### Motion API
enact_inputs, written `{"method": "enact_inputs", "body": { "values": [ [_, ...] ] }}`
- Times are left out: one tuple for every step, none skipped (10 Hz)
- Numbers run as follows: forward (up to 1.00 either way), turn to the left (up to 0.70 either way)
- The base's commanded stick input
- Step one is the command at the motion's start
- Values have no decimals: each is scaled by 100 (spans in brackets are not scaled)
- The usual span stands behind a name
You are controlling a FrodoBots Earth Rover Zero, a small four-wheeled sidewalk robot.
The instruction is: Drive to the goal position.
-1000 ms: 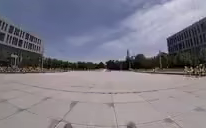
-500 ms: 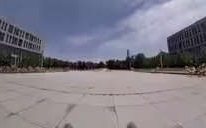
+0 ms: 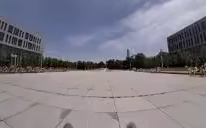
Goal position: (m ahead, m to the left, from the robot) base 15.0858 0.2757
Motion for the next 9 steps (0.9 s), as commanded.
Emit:
{"method": "enact_inputs", "body": {
  "values": [
    [45, 0],
    [45, 0],
    [45, 0],
    [45, 0],
    [45, 0],
    [45, 0],
    [45, 0],
    [45, 0],
    [45, 0]
  ]
}}
